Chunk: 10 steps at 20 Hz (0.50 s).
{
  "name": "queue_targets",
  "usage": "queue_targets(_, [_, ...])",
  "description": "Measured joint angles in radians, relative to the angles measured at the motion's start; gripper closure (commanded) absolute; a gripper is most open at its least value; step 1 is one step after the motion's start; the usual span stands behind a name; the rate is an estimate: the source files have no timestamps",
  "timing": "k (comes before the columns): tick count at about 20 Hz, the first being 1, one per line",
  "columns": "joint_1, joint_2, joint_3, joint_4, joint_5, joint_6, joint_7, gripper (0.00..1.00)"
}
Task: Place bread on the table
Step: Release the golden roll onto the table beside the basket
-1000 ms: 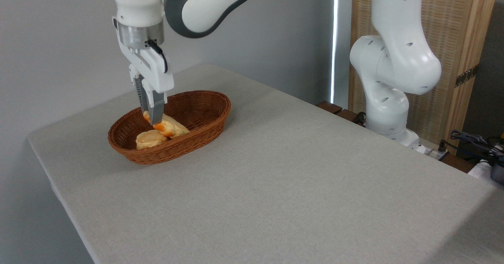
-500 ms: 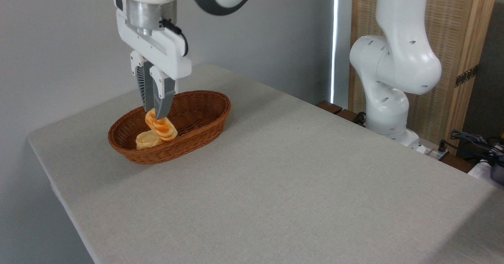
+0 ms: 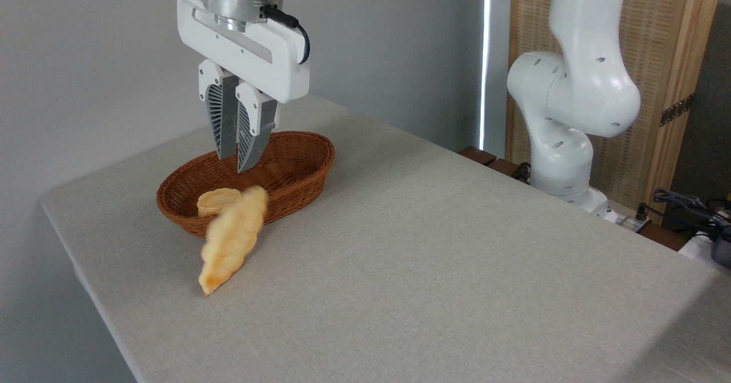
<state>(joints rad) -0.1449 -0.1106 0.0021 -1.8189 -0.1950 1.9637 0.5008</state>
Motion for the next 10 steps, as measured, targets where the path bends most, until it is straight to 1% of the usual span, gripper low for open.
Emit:
queue_targets(1, [-0.001,0.001,0.000,-0.001,0.000,0.000,0.000,0.19])
queue_targets(2, [-0.001,0.002,0.000,-0.002,0.000,-0.002,0.000,0.00])
queue_targets(10, [-0.001,0.029,0.000,-0.005,0.000,-0.025,0.000,0.00])
